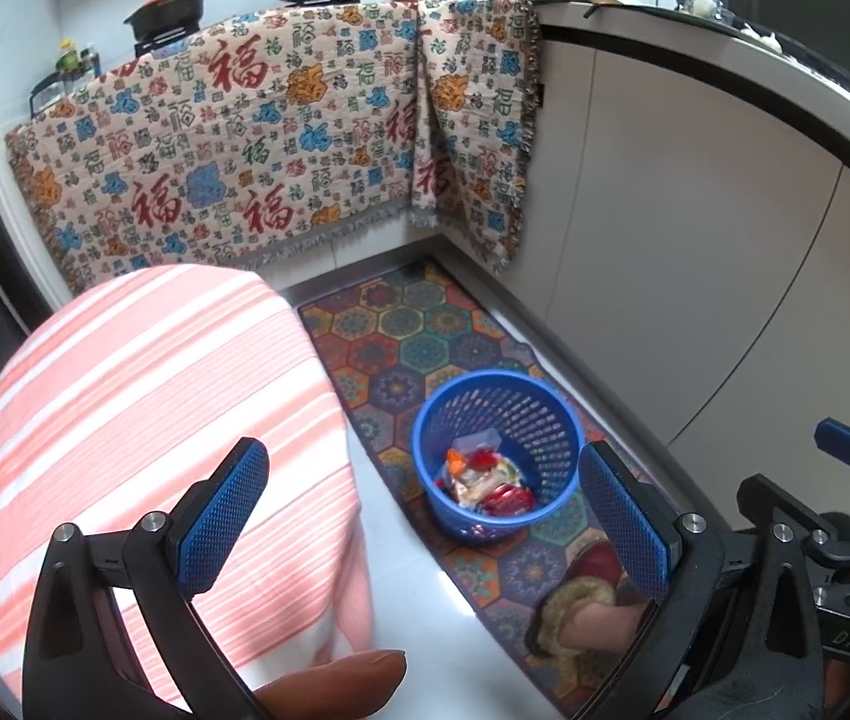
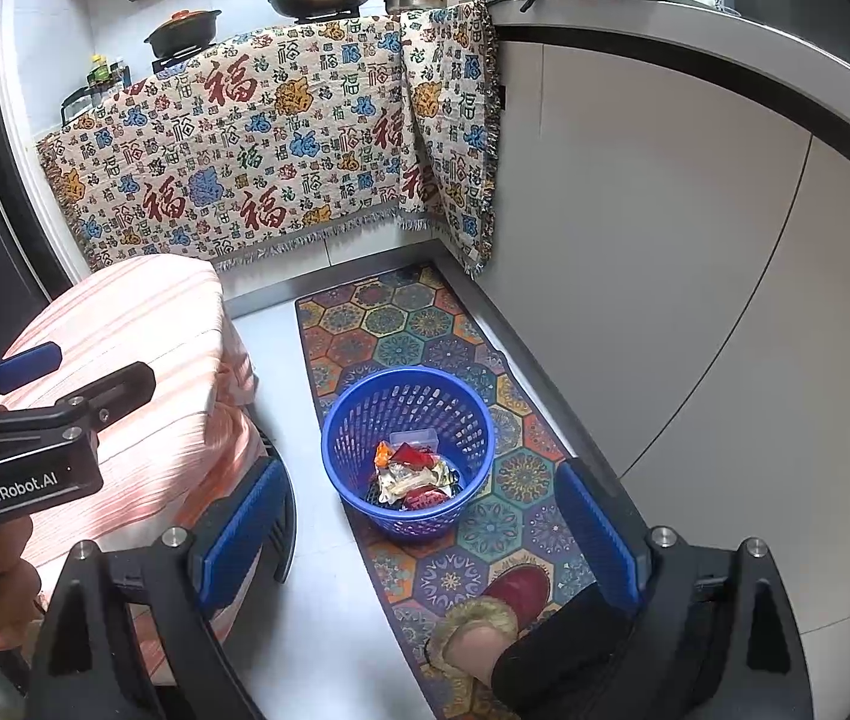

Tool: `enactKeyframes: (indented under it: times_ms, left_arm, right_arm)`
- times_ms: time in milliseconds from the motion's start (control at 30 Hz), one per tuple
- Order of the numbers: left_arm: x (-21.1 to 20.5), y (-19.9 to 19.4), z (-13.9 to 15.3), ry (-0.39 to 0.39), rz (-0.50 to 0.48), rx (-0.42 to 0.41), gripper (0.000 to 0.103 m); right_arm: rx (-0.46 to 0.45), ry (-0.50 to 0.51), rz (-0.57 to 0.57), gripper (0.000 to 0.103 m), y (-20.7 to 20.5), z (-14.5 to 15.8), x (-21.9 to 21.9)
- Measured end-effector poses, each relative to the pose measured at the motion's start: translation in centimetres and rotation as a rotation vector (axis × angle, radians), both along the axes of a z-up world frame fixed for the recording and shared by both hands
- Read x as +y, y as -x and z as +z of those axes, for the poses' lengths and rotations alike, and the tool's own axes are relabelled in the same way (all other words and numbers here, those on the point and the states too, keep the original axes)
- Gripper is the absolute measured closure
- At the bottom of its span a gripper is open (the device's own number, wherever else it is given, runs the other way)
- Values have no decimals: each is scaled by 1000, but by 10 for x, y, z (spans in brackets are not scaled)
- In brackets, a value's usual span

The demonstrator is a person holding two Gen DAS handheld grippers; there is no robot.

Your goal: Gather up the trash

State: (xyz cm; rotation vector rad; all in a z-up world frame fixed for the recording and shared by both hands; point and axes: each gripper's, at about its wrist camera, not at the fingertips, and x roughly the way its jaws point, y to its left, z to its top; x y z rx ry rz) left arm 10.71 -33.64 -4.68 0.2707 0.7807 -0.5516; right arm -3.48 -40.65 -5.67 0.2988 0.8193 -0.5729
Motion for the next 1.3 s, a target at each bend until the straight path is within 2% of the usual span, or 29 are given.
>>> enactKeyframes:
  times_ms: [1300]
  left_arm:
    - [2, -2, -4, -6, 0, -1, 0]
  right_arm:
    - [10, -2, 0, 10, -3, -8, -2]
